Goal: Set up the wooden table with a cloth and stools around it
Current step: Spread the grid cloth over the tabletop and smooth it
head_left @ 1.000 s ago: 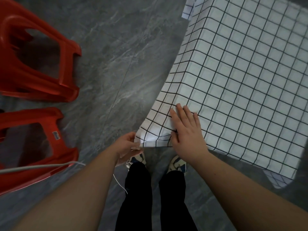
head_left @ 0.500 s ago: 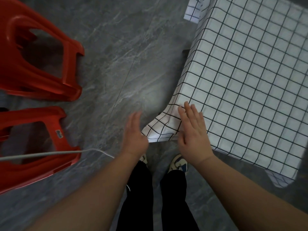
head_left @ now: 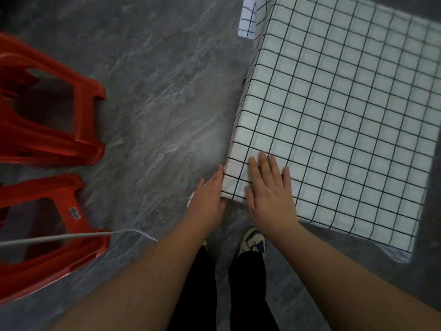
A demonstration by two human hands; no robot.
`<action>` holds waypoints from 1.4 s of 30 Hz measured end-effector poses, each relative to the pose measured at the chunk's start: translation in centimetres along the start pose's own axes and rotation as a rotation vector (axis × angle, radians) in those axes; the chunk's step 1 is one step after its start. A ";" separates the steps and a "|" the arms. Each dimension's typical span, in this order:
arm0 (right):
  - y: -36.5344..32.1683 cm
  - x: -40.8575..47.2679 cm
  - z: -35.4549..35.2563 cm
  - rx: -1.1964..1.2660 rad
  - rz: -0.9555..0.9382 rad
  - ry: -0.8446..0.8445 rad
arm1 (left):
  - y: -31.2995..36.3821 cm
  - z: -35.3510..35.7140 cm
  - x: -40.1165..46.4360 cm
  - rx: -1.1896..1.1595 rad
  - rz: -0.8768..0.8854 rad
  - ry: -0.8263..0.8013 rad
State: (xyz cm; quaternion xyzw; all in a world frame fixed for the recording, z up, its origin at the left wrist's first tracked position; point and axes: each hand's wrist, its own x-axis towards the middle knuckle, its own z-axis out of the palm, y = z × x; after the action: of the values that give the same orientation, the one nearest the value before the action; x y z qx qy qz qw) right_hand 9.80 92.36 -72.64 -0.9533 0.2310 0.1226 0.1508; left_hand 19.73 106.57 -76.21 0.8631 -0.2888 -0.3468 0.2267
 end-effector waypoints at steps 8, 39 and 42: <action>0.6 0.0 0.3 -0.041 -0.033 -0.040 | 0.0 0.6 -0.1 0.017 0.011 0.016; -1.6 -1.1 -15.0 0.191 -0.006 -0.102 | 8.9 -14.4 -5.1 -0.013 -0.247 -0.035; -2.6 -3.6 -21.9 0.174 -0.005 -0.083 | 12.9 -19.5 -8.4 0.147 -0.100 0.047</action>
State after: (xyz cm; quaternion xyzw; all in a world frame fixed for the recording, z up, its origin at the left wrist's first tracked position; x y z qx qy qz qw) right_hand 11.55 88.47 -50.76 -0.9314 0.2318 0.1410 0.2428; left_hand 24.59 106.33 -51.83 0.8986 -0.2646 -0.3154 0.1517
